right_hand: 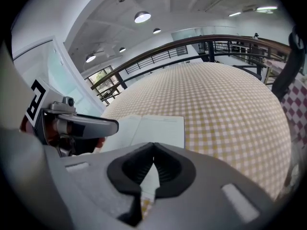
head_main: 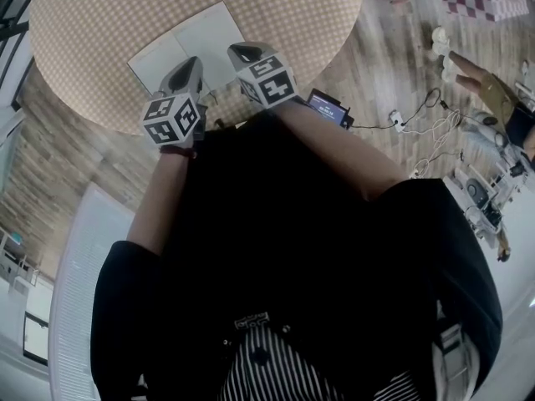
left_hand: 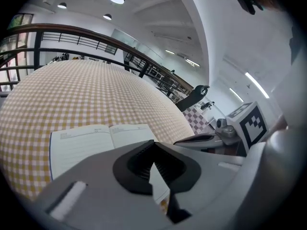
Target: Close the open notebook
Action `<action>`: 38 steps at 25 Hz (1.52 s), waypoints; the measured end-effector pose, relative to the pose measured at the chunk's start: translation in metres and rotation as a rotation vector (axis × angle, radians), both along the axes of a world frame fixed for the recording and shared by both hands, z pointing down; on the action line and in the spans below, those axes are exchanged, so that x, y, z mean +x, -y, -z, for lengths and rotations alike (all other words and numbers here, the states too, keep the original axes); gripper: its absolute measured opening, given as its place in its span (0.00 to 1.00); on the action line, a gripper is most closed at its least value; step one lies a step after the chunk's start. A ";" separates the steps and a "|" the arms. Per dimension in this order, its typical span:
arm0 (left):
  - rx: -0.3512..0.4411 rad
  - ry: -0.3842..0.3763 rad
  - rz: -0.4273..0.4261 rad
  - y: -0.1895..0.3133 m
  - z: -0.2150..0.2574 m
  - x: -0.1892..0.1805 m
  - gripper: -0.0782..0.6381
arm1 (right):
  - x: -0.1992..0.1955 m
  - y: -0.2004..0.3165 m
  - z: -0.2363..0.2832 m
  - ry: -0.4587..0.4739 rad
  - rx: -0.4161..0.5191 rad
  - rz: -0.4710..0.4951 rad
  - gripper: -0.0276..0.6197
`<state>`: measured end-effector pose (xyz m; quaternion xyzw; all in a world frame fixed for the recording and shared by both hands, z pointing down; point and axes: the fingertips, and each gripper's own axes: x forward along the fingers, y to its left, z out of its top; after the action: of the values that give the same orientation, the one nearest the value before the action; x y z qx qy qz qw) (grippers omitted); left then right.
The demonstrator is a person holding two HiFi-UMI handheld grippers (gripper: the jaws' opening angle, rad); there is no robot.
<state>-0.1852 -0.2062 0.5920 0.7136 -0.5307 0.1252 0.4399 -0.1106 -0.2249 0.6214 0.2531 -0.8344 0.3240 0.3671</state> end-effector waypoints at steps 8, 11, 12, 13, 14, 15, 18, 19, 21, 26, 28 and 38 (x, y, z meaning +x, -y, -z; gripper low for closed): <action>-0.033 0.002 -0.022 0.004 -0.016 0.003 0.11 | 0.011 0.006 -0.025 -0.050 -0.039 -0.025 0.10; -0.053 0.015 -0.037 0.003 -0.028 0.002 0.11 | 0.015 0.005 -0.042 -0.077 -0.072 -0.020 0.21; -0.059 0.019 -0.042 0.003 -0.032 0.001 0.11 | 0.016 0.004 -0.047 -0.090 -0.082 -0.018 0.24; -0.064 0.021 -0.046 0.003 -0.035 0.001 0.11 | 0.017 0.004 -0.053 -0.101 -0.094 -0.018 0.26; -0.070 0.022 -0.048 0.004 -0.038 0.001 0.11 | 0.019 0.004 -0.058 -0.108 -0.110 -0.021 0.29; -0.075 0.021 -0.051 0.004 -0.041 0.001 0.11 | 0.021 0.005 -0.063 -0.113 -0.126 -0.026 0.31; -0.095 0.031 -0.078 0.003 -0.051 0.002 0.11 | 0.023 0.004 -0.070 -0.119 -0.158 -0.031 0.33; -0.102 0.035 -0.090 0.002 -0.055 0.002 0.11 | 0.023 0.004 -0.071 -0.120 -0.163 -0.030 0.33; -0.117 0.028 -0.098 -0.001 -0.063 0.002 0.11 | 0.021 0.003 -0.070 -0.112 -0.177 -0.025 0.35; -0.144 0.023 -0.113 -0.006 -0.077 0.004 0.12 | 0.018 0.001 -0.067 -0.095 -0.213 -0.001 0.37; -0.144 0.014 -0.117 -0.006 -0.079 0.005 0.11 | 0.020 0.002 -0.070 -0.099 -0.222 -0.004 0.37; -0.116 -0.121 -0.089 -0.006 -0.077 0.003 0.12 | 0.011 -0.001 -0.055 0.001 -0.338 -0.076 0.38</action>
<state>-0.1823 -0.2006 0.6689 0.7161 -0.4629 0.1319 0.5055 -0.0993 -0.2243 0.6766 0.2188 -0.7579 0.4735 0.3917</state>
